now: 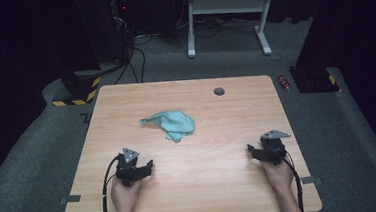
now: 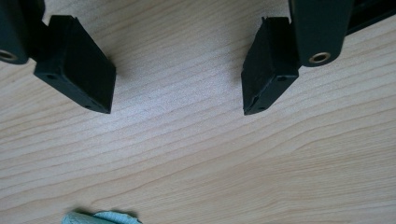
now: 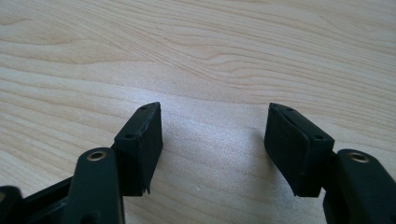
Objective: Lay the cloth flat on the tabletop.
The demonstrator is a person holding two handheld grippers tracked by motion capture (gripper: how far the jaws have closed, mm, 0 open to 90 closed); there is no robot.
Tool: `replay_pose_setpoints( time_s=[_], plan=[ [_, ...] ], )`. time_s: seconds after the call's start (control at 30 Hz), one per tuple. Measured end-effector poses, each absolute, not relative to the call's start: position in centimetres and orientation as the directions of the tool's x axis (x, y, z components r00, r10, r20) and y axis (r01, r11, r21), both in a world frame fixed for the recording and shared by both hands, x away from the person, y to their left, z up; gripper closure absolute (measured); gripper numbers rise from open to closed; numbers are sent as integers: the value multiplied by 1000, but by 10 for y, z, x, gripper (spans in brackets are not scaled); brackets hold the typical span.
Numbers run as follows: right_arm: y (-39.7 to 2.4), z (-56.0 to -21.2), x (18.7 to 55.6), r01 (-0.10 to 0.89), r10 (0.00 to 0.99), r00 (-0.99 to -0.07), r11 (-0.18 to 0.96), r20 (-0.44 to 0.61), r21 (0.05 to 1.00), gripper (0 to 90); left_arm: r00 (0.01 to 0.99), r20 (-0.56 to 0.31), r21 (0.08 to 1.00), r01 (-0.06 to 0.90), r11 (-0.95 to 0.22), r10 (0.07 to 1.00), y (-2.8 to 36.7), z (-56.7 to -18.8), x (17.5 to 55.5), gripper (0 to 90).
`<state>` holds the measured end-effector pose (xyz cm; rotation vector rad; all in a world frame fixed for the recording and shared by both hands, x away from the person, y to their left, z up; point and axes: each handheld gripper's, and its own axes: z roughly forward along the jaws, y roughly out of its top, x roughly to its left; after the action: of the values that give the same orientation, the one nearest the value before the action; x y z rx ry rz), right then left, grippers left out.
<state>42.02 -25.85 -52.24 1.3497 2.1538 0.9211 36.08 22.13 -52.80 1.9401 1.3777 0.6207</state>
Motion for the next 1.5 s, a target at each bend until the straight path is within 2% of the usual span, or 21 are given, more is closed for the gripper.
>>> replay_pose_setpoints(
  time_s=[0.5, 0.93, 1.3, 1.5],
  plan=[
    [-258, -522, 420, 615, 902, -432, 304, -12, 727, 360, 307, -2, 739, 642, -206, 952, 215, -527, 366, 249],
    [-258, -522, 420, 615, 902, -432, 304, -12, 727, 360, 391, -5, 769, 590, -247, 920, 185, -507, 386, 282],
    [-258, -522, 420, 612, 899, -438, 310, -14, 728, 358, 439, -7, 752, 594, -285, 898, 152, -501, 415, 311],
    [-258, -522, 421, 611, 897, -443, 312, -13, 728, 358, 452, -48, 740, 615, -272, 891, 132, -503, 434, 316]
  ],
)
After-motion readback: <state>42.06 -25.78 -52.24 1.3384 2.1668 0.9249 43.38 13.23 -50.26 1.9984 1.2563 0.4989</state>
